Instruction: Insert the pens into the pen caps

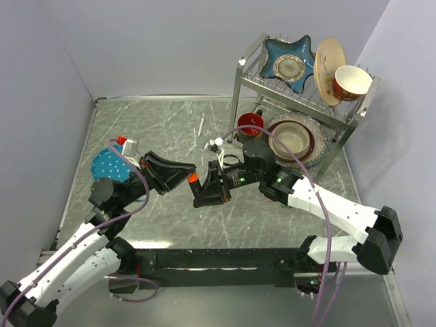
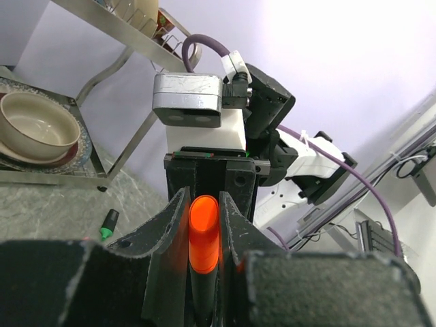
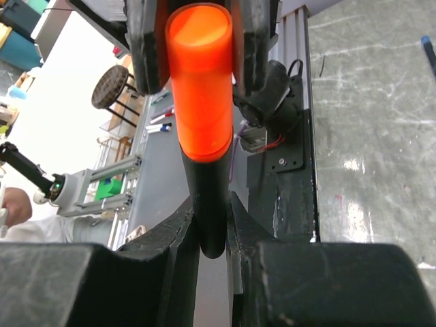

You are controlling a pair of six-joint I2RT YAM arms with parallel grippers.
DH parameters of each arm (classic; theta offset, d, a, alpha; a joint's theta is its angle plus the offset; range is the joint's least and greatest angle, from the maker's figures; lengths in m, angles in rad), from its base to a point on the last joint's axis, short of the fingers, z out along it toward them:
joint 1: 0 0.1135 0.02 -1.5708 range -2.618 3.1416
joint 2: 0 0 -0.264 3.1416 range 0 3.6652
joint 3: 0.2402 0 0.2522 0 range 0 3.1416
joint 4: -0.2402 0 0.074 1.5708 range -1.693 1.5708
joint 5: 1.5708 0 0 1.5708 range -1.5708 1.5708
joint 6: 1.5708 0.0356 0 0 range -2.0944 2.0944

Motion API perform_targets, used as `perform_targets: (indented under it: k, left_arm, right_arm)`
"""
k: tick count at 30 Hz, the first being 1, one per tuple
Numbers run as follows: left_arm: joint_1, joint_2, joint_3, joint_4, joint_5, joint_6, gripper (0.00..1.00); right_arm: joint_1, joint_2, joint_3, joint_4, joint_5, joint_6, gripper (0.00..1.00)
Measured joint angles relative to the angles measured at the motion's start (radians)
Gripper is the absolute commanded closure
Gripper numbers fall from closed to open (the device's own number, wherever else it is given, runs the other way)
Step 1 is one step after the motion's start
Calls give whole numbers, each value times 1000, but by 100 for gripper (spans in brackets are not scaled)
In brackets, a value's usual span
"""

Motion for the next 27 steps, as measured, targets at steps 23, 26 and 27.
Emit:
perform_targets:
  k: [23,26,27]
  left_arm:
    - [-52,197,310,-343,-123,168,99]
    - [-48,293,414,-529,-51,219,99]
    - [-40,320,422,-577,-39,232,99]
  right_arm:
    - [-111,-38,-27,55,42,51,50]
    - [-145,-130,-124,170,146,62,26]
    - [-154,-164,-151,176,172,62,19]
